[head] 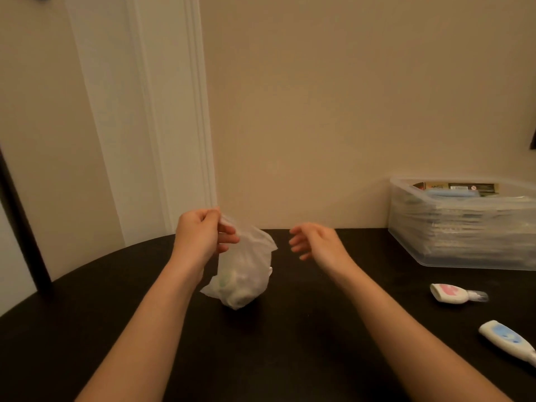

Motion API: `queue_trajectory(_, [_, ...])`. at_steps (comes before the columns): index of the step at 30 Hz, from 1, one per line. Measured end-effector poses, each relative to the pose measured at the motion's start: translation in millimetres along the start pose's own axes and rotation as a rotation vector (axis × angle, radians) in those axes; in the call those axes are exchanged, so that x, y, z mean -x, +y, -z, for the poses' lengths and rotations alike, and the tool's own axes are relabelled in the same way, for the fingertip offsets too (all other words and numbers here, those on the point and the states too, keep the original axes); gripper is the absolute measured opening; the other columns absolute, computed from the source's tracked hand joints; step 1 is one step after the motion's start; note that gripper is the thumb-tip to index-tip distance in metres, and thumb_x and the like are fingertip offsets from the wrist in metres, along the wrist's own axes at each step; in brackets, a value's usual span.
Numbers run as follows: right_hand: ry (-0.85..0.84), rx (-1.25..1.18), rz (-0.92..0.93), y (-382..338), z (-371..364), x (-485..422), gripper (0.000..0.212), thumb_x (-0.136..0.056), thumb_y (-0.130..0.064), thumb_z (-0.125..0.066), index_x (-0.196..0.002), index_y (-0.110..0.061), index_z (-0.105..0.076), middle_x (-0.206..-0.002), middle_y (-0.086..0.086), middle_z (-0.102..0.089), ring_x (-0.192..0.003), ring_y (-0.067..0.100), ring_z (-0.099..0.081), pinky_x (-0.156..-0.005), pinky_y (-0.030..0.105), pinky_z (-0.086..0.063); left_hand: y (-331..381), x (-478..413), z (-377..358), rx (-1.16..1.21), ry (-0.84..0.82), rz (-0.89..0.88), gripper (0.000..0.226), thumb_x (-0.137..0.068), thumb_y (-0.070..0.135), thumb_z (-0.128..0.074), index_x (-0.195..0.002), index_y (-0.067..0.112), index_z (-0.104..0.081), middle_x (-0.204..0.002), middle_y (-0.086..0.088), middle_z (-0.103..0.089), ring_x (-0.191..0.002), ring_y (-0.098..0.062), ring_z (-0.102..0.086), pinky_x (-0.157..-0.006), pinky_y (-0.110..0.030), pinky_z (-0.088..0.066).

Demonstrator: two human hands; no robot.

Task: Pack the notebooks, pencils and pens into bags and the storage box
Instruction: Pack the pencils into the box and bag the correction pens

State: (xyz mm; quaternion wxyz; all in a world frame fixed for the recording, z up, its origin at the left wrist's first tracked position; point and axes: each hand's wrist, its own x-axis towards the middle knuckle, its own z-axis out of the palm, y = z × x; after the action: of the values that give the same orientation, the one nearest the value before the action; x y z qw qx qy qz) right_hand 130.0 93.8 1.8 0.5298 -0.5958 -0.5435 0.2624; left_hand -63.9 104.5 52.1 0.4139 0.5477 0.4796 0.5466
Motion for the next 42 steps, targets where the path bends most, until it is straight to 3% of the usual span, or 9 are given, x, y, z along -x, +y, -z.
queue_trajectory(4, [-0.265, 0.541, 0.024, 38, -17, -20, 0.039, -0.094, -0.013, -0.051, -0.133, -0.022, -0.051, -0.133, 0.003, -0.054, -0.117, 0.016, -0.052, -0.097, 0.027, -0.041, 0, -6, 6, -0.020, 0.062, -0.017, 0.025, -0.100, 0.024, -0.040, -0.082, 0.013, -0.055, -0.082, -0.009, -0.062, -0.071, -0.019, -0.062, -0.060, -0.027, -0.050])
queue_trajectory(8, [-0.450, 0.668, 0.022, 43, -42, -29, 0.065, -0.091, -0.030, -0.059, -0.148, -0.026, -0.028, -0.154, -0.002, -0.029, -0.141, 0.021, -0.024, -0.114, 0.038, -0.023, 1, -7, 8, -0.021, 0.070, -0.028, 0.026, -0.100, 0.024, -0.041, -0.081, 0.013, -0.055, -0.082, -0.009, -0.063, -0.073, -0.020, -0.062, -0.057, -0.025, -0.048])
queue_trajectory(11, [-0.475, 0.699, 0.062, 38, -64, -32, 0.068, -0.083, -0.042, -0.063, -0.144, -0.029, -0.035, -0.147, 0.000, -0.040, -0.133, 0.025, -0.038, -0.108, 0.046, -0.035, 2, -6, 8, -0.016, 0.061, -0.031, 0.027, -0.100, 0.024, -0.041, -0.080, 0.013, -0.055, -0.078, -0.008, -0.062, -0.067, -0.017, -0.062, -0.056, -0.025, -0.048])
queue_trajectory(13, [-0.463, 0.773, 0.088, 33, -71, -30, 0.049, -0.086, -0.040, -0.060, -0.130, -0.023, -0.048, -0.130, 0.006, -0.054, -0.116, 0.027, -0.052, -0.094, 0.044, -0.046, 3, -5, 8, -0.017, 0.053, -0.031, 0.027, -0.100, 0.024, -0.041, -0.079, 0.013, -0.055, -0.075, -0.006, -0.062, -0.064, -0.015, -0.061, -0.055, -0.024, -0.048])
queue_trajectory(19, [-0.267, 1.106, 0.060, 22, -48, -21, 0.031, -0.090, -0.032, -0.056, -0.118, -0.018, -0.059, -0.114, 0.010, -0.056, -0.108, 0.026, -0.050, -0.083, 0.035, -0.044, 5, -1, 6, -0.058, -0.005, -0.058, 0.030, -0.099, 0.023, -0.044, -0.074, 0.009, -0.055, -0.061, -0.005, -0.055, -0.057, -0.014, -0.056, -0.056, -0.024, -0.048])
queue_trajectory(24, [-0.176, 0.675, -0.194, 26, 2, -14, 0.039, -0.088, -0.027, -0.061, -0.125, -0.018, -0.053, -0.114, 0.006, -0.060, -0.098, 0.020, -0.061, -0.086, 0.036, -0.054, 6, 10, -6, -0.201, -0.157, -0.147, 0.034, -0.097, 0.025, -0.044, -0.067, 0.011, -0.051, -0.048, 0.001, -0.046, -0.046, -0.009, -0.047, -0.055, -0.023, -0.045])
queue_trajectory(27, [-0.118, 0.270, -0.162, 12, 27, 7, 0.050, -0.089, -0.019, -0.062, -0.135, -0.016, -0.043, -0.109, 0.002, -0.061, -0.090, 0.017, -0.064, -0.067, 0.023, -0.054, 7, 18, -15, -0.288, -0.279, -0.220, 0.035, -0.097, 0.026, -0.045, -0.065, 0.012, -0.049, -0.048, 0.002, -0.044, -0.036, -0.001, -0.043, -0.044, -0.015, -0.038])
queue_trajectory(32, [0.038, -0.244, -0.012, -23, 50, 35, 0.010, -0.093, -0.016, -0.055, -0.102, -0.013, -0.058, -0.098, 0.013, -0.066, -0.068, 0.014, -0.063, -0.052, 0.018, -0.047, 4, 30, -31, -0.382, -0.409, -0.293, 0.039, -0.097, 0.027, -0.047, -0.060, 0.013, -0.045, -0.046, 0.003, -0.044, -0.038, -0.003, -0.044, -0.054, -0.020, -0.040])
queue_trajectory(42, [-0.240, 0.082, 0.368, -55, 51, 57, 0.012, -0.091, -0.023, -0.059, -0.094, -0.012, -0.063, -0.088, 0.013, -0.064, -0.070, 0.016, -0.062, -0.059, 0.021, -0.052, -4, 33, -42, -0.162, -0.425, -0.077, 0.033, -0.098, 0.027, -0.045, -0.070, 0.010, -0.051, -0.043, 0.005, -0.041, -0.040, -0.007, -0.039, -0.051, -0.023, -0.037])
